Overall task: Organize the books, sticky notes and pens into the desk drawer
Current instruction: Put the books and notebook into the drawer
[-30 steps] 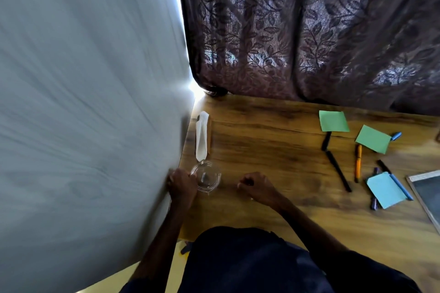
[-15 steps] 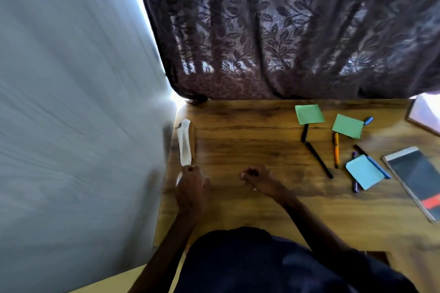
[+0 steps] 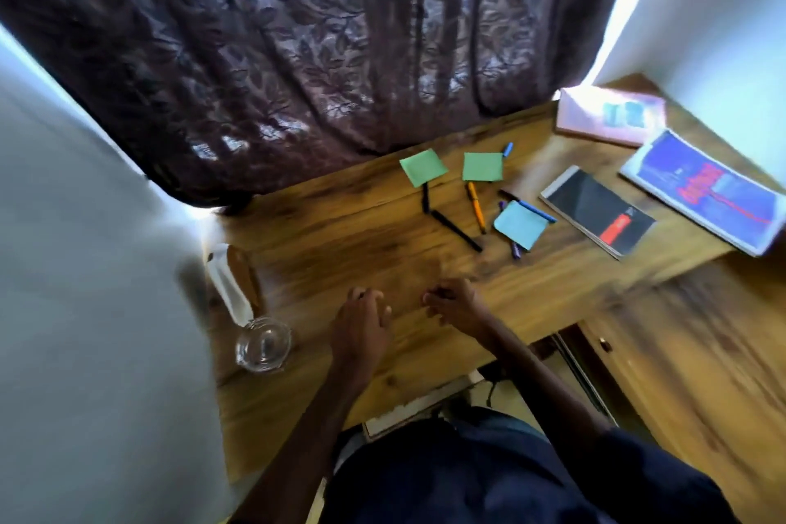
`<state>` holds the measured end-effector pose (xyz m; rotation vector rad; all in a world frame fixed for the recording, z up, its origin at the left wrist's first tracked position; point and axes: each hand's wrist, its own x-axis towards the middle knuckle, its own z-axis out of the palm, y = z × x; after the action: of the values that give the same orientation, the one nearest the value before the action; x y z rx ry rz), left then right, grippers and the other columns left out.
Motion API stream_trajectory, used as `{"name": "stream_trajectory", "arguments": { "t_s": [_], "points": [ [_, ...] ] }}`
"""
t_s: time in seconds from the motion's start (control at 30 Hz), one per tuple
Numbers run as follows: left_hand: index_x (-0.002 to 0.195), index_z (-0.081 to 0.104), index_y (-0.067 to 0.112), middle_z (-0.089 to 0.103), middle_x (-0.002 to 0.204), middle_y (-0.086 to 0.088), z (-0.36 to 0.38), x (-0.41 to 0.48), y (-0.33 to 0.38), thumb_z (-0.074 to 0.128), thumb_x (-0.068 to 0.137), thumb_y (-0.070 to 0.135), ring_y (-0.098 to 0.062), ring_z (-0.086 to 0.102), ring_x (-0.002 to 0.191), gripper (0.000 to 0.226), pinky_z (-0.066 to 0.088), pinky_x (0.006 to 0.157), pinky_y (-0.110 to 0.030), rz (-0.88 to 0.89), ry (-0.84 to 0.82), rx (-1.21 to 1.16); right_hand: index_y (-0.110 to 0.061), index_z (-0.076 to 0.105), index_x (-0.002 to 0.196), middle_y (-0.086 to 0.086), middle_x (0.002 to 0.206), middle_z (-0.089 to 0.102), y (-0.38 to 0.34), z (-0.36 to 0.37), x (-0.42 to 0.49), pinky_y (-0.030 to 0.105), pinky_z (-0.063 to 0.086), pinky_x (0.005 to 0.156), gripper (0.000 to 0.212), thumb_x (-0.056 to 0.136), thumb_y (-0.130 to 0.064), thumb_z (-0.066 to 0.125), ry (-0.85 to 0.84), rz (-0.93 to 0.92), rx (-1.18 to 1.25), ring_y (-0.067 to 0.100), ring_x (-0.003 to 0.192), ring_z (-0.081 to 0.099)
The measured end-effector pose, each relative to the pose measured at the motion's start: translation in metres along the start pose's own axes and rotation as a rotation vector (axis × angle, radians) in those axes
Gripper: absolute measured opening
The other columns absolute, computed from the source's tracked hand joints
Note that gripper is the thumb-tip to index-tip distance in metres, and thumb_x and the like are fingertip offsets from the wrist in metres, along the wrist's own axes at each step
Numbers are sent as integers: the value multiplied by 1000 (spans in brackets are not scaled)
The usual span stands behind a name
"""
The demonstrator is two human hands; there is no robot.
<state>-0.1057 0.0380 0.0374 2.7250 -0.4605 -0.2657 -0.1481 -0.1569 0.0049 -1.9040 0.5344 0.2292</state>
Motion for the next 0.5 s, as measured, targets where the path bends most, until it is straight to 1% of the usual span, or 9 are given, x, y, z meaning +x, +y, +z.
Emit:
{"name": "stream_trajectory", "arguments": {
  "t_s": [0.03,0.1,0.17,0.23,0.3,0.37,0.43,0.5],
  "points": [
    [122,61,25,58,123,4,3,1,8,55,98,36,-17,61,107,28,44,80,-27,39,-19,2,-20,73,80,3,72,73,6,-9,-7,29,50,51,14,92,-17,67,19,11,17,17,64,66],
    [122,61,25,58,122,5,10,3,24,55,99,36,-16,61,107,27,40,78,-25,106,-57,0,-22,73,85,-4,74,74,13,-27,-21,24,50,51,12,94,-20,66,50,31,54,12,67,68],
    [121,62,24,60,121,4,18,4,42,57,97,35,-17,61,107,27,43,81,-27,165,-89,-11,-24,74,90,-9,78,74,21,-45,-35,20,50,54,12,96,-21,64,88,56,74,5,68,68],
    [117,65,23,62,120,2,26,5,61,60,95,34,-18,61,107,25,47,85,-30,218,-104,-26,-17,75,98,-3,89,76,29,-64,-46,19,50,58,12,97,-20,63,123,101,110,5,70,68],
    [118,65,23,62,122,2,35,7,81,59,95,34,-18,60,110,26,47,88,-31,259,-125,-27,-15,75,102,0,96,77,38,-84,-55,21,51,62,15,97,-22,63,157,126,142,9,77,69],
    [121,64,22,62,125,1,45,10,103,58,95,34,-19,60,113,29,47,91,-32,310,-154,-26,-18,75,103,-2,96,77,47,-106,-64,24,52,64,14,98,-22,62,176,149,195,9,79,69],
    [119,65,22,64,121,1,54,15,125,58,95,34,-18,62,109,28,51,89,-33,347,-155,-36,-21,73,101,-4,94,76,54,-128,-70,23,53,63,13,99,-21,60,195,152,229,8,78,69],
    [114,67,24,67,115,3,63,22,149,58,94,34,-18,63,106,24,52,85,-32,372,-159,-42,-21,73,97,-3,90,76,63,-153,-73,23,51,59,13,98,-18,60,243,131,256,10,76,68]
  ]
}}
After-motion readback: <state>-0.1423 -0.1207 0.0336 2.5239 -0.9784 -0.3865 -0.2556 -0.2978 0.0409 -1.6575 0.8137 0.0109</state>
